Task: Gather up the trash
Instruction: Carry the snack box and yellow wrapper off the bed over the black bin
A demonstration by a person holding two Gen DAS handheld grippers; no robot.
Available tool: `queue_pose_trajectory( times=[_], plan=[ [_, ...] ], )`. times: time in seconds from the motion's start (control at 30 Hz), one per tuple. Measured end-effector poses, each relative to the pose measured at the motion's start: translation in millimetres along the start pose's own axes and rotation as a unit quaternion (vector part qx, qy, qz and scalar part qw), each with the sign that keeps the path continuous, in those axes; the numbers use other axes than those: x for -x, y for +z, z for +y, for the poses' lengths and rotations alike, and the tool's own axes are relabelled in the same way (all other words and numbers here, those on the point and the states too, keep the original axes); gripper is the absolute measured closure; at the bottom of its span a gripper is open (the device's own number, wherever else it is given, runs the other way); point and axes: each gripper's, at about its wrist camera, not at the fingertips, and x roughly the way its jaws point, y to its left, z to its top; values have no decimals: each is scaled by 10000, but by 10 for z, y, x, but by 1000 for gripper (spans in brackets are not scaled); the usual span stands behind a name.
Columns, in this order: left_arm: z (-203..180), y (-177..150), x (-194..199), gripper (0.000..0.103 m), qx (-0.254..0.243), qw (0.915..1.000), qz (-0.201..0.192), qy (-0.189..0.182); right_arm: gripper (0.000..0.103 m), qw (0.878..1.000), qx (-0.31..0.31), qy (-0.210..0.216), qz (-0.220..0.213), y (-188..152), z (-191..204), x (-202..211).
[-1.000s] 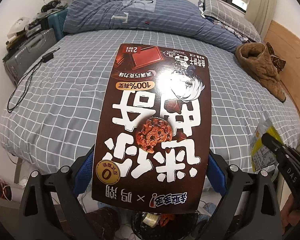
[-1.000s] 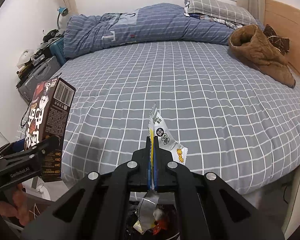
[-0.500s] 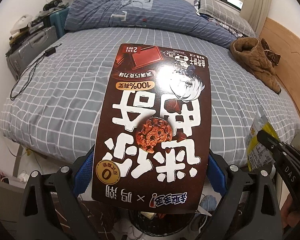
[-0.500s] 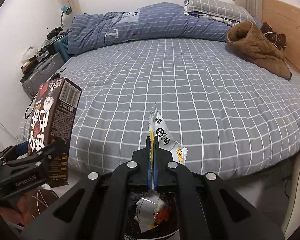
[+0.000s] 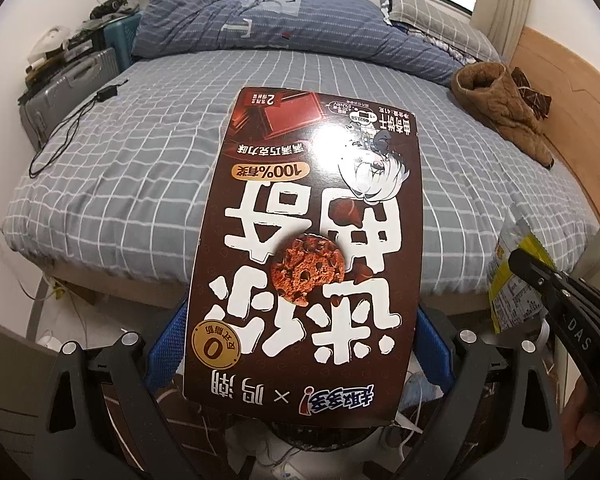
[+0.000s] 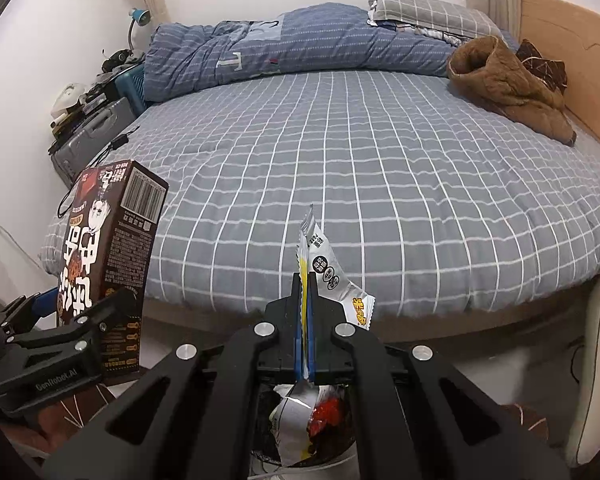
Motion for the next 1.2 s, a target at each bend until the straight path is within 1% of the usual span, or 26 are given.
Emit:
queue_pose_trajectory(
  times=[0.1,0.2,0.47,0.7,1.0,1.2],
  plan=[
    [11,-168,3,11,70,10000,14,-24,102,10000,16,16,23,-142,21,8],
    [31,-329,-37,11,69,9999,109,-19,102,10000,58,34,26,-265,41,-2],
    [37,-392,-70,11,54,9991,412,-10,102,9997,160,41,174,-613,79,-95],
    [54,-413,-74,11,32,9979,643,-97,102,9993,139,39,347,-884,64,-218],
    [51,-456,-129,11,-88,9951,976,-150,102,9979,-7,-30,653,-1175,-91,-574],
    [37,-425,-129,11,-116,9931,1135,-258,102,9960,-31,-85,884,-1284,-160,-798]
  ],
)
